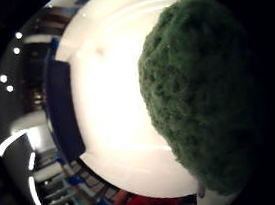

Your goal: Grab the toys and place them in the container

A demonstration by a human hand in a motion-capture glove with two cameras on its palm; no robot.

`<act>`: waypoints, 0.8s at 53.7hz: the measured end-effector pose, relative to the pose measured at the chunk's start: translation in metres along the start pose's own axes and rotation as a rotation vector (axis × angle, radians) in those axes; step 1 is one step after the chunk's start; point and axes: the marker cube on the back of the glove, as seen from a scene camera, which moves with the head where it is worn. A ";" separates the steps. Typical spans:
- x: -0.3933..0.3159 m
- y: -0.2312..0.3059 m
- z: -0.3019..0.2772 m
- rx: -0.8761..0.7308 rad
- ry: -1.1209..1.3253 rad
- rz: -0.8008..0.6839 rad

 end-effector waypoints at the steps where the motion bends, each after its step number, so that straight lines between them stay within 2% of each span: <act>1: -0.007 -0.001 -0.008 0.004 -0.010 -0.007; 16: -0.129 -0.016 -0.103 0.083 -0.012 -0.159; 26: -0.212 -0.018 -0.134 0.078 -0.065 -0.252; 36: -0.311 -0.009 -0.171 0.142 -0.077 -0.370; 43: -0.360 -0.003 -0.185 0.134 -0.135 -0.388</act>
